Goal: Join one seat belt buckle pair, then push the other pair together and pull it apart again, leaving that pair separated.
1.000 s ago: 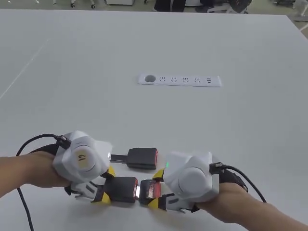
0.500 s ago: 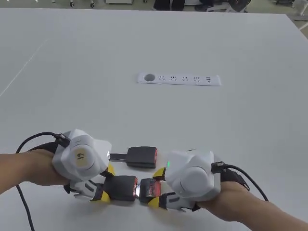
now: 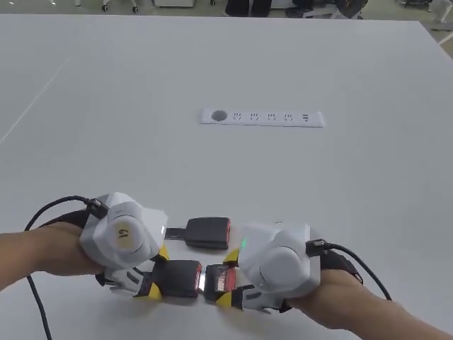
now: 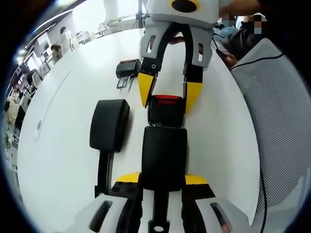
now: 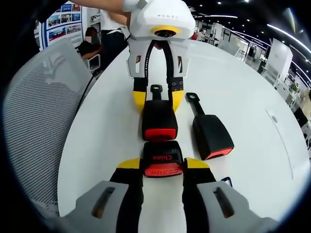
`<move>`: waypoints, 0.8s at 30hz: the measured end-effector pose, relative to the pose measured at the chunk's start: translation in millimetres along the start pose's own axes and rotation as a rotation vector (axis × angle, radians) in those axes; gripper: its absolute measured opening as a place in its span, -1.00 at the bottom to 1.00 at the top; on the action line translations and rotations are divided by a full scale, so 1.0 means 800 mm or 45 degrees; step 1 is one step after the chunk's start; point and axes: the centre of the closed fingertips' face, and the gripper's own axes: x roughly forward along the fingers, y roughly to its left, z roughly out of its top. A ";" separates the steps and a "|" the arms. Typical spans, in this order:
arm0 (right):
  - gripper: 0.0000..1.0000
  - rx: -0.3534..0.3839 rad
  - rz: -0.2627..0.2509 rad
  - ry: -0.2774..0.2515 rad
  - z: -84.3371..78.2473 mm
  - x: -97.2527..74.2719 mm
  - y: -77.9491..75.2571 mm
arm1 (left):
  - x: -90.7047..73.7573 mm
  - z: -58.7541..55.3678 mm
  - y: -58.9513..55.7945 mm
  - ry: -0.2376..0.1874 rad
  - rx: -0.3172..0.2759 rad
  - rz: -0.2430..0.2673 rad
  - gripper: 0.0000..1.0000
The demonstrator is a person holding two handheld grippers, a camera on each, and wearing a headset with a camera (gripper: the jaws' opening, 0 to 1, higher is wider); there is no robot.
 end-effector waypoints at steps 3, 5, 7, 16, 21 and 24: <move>-0.43 -0.018 0.004 -0.017 -0.002 -0.001 -0.002 | 0.000 -0.001 0.002 -0.021 -0.006 -0.005 -0.39; -0.42 -0.016 0.008 -0.024 -0.003 -0.003 -0.001 | 0.000 0.000 0.001 -0.023 -0.001 -0.005 -0.38; -0.42 -0.021 0.012 -0.025 -0.003 -0.003 -0.001 | 0.000 0.000 0.001 -0.031 -0.003 -0.005 -0.37; -0.37 -0.055 0.007 -0.012 -0.002 -0.001 0.000 | 0.000 0.001 -0.002 -0.056 0.020 -0.015 -0.35; -0.31 -0.055 -0.004 -0.004 0.001 0.000 -0.001 | 0.000 0.001 0.000 -0.033 0.031 -0.012 -0.31; -0.31 -0.053 -0.009 -0.012 0.004 -0.005 -0.003 | -0.001 0.002 0.003 -0.027 0.025 0.012 -0.22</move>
